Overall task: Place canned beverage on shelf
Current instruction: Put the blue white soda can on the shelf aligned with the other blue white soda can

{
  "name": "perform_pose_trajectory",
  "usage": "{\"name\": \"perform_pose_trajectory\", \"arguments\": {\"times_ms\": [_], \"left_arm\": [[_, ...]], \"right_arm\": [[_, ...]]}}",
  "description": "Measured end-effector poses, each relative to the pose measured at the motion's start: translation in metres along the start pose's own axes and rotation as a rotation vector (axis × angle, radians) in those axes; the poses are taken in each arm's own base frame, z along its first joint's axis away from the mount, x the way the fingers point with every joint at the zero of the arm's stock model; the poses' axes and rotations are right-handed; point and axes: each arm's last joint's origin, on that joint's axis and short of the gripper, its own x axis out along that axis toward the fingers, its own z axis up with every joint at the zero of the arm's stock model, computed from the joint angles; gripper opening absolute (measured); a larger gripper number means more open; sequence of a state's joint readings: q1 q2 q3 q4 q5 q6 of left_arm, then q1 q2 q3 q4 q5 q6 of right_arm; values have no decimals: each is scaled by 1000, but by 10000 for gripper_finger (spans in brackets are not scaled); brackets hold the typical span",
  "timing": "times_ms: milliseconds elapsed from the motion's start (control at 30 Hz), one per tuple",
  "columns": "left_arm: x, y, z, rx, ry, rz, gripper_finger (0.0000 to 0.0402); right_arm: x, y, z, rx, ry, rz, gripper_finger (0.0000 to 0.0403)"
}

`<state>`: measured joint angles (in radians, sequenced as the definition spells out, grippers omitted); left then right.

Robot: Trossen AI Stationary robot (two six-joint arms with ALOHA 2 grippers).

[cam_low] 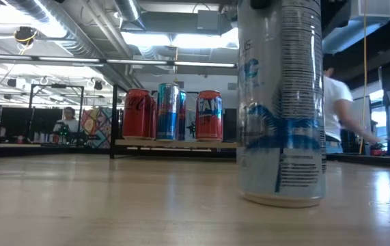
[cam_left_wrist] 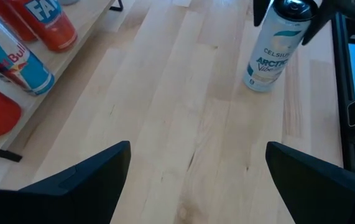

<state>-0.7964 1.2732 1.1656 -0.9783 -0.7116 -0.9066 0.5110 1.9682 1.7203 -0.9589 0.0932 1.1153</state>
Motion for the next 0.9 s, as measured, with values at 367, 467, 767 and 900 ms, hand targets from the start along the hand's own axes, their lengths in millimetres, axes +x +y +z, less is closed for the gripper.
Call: {"name": "perform_pose_trajectory", "arguments": {"times_ms": [367, 467, 767, 900], "left_arm": [[0, 0, 0, 1, 0, 0, 371], [0, 0, 0, 1, 0, 0, 371], [0, 0, 0, 1, -1, 0, 371], [0, 0, 0, -2, -2, -2, 371]], "right_arm": [[-4, 1, 3, -435, 24, 38, 230], [-5, 1, 3, -673, 41, 68, 230], [-6, -12, 20, -1100, 101, 141, 229], [-4, -16, 28, -1191, 82, 133, 230]]}}
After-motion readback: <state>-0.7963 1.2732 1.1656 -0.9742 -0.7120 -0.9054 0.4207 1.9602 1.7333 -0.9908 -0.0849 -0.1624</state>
